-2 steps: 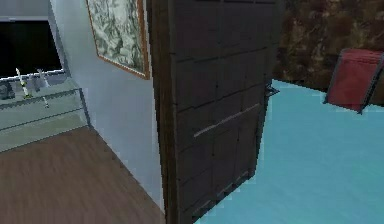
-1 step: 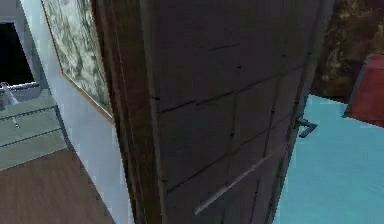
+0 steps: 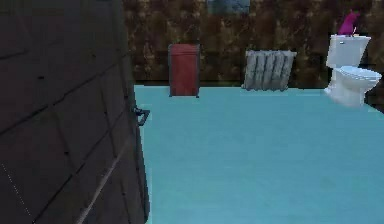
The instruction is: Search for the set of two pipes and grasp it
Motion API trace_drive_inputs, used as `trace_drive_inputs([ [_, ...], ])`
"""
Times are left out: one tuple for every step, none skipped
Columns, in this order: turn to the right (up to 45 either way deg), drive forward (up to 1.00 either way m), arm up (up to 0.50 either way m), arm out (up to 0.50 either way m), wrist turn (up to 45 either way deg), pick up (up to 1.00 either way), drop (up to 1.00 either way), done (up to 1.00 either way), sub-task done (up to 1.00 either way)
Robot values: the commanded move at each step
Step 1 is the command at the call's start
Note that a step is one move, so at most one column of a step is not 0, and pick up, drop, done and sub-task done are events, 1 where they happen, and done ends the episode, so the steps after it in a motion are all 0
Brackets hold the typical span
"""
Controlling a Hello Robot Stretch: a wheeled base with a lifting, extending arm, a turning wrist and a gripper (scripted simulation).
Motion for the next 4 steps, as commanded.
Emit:
trace_drive_inputs([
  [27.0,0.0,0.0,0.0,0.0,0.0,0.0,0.0,0.0],
  [0.0,0.65,0.0,0.0,0.0,0.0,0.0,0.0,0.0],
  [45.0,0.0,0.0,0.0,0.0,0.0,0.0,0.0,0.0],
  [3.0,0.0,0.0,0.0,0.0,0.0,0.0,0.0,0.0],
])
